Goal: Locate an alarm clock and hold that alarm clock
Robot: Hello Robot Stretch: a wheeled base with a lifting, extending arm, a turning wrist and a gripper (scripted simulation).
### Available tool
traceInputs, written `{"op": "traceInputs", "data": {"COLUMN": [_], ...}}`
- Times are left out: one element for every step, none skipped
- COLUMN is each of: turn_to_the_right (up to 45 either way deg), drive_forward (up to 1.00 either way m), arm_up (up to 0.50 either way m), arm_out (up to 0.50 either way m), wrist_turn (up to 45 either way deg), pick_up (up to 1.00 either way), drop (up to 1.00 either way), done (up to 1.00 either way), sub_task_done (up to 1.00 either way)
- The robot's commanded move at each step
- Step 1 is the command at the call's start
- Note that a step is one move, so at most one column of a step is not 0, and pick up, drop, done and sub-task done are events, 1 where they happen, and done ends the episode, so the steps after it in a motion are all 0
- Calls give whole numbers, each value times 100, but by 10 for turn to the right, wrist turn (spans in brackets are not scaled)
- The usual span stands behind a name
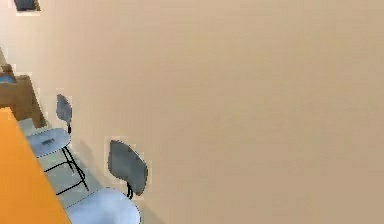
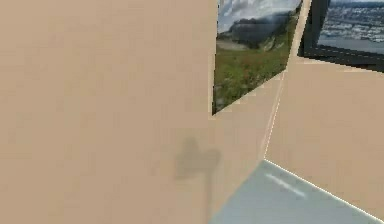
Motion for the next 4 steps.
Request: {"op": "traceInputs", "data": {"turn_to_the_right": [-330, 0, -450, -450], "drive_forward": [0, 5, 0, 0], "arm_up": [0, 0, 0, 0], "arm_out": [0, 0, 0, 0], "wrist_turn": [0, 0, 0, 0], "pick_up": [0, 0, 0, 0], "drop": [0, 0, 0, 0], "done": [0, 0, 0, 0], "sub_task_done": [0, 0, 0, 0]}}
